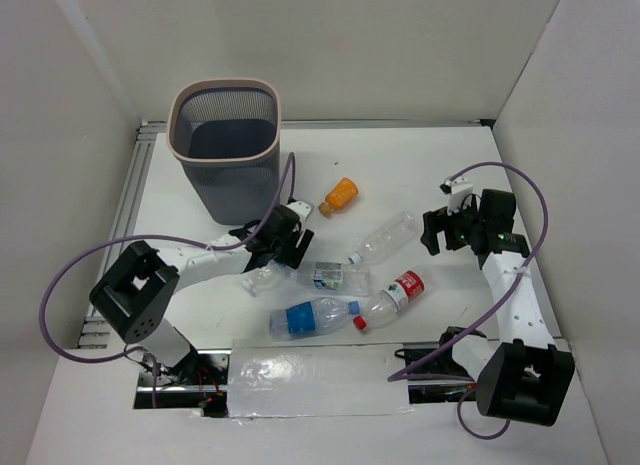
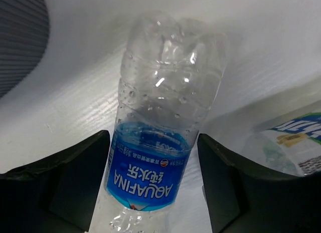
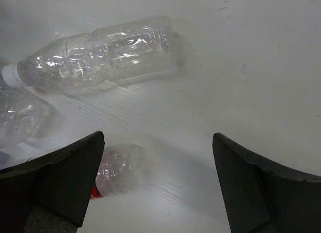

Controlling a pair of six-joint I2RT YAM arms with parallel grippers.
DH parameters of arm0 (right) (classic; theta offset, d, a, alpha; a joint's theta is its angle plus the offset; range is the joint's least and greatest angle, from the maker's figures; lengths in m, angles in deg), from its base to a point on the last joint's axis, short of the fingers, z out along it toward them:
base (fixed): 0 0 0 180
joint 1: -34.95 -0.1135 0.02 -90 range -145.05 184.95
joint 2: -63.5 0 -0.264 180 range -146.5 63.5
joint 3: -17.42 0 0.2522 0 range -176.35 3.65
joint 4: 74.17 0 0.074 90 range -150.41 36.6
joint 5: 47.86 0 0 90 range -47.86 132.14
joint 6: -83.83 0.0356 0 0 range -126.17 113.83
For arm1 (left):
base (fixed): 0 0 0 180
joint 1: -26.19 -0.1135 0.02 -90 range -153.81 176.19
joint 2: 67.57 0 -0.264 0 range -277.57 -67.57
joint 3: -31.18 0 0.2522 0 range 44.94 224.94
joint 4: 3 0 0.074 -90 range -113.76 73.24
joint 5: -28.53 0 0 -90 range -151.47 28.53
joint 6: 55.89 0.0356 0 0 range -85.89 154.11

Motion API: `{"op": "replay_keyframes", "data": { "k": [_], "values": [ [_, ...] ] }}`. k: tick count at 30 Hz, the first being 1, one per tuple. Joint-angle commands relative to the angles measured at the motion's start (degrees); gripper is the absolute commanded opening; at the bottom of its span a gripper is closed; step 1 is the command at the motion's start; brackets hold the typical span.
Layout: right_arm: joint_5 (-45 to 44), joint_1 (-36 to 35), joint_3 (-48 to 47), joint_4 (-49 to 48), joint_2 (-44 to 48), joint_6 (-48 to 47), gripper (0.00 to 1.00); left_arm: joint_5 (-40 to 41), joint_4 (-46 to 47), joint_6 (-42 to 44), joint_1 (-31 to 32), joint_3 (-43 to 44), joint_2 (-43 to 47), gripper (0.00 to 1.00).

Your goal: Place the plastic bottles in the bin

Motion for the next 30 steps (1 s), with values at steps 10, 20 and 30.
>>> {"op": "replay_keyframes", "data": {
  "k": [10,20,30],
  "values": [
    [3.36,0.2,-2.2,2.08,-1.52,-2.21,0.97,-0.55,-6.99,2.85,0.38,3.0,-2.33,0.63],
    [4.14,0.2,-2.2,2.08,-1.53,-2.21,0.78,-0.55,-10.95,5.13,3.28,17.83,3.72,0.25],
    [6.96,0.2,-0.53,0.85,-0.39,-3.88,0.06,-10.57,-0.78,3.64,-0.49,37.97,8.21,0.24]
  ]
}}
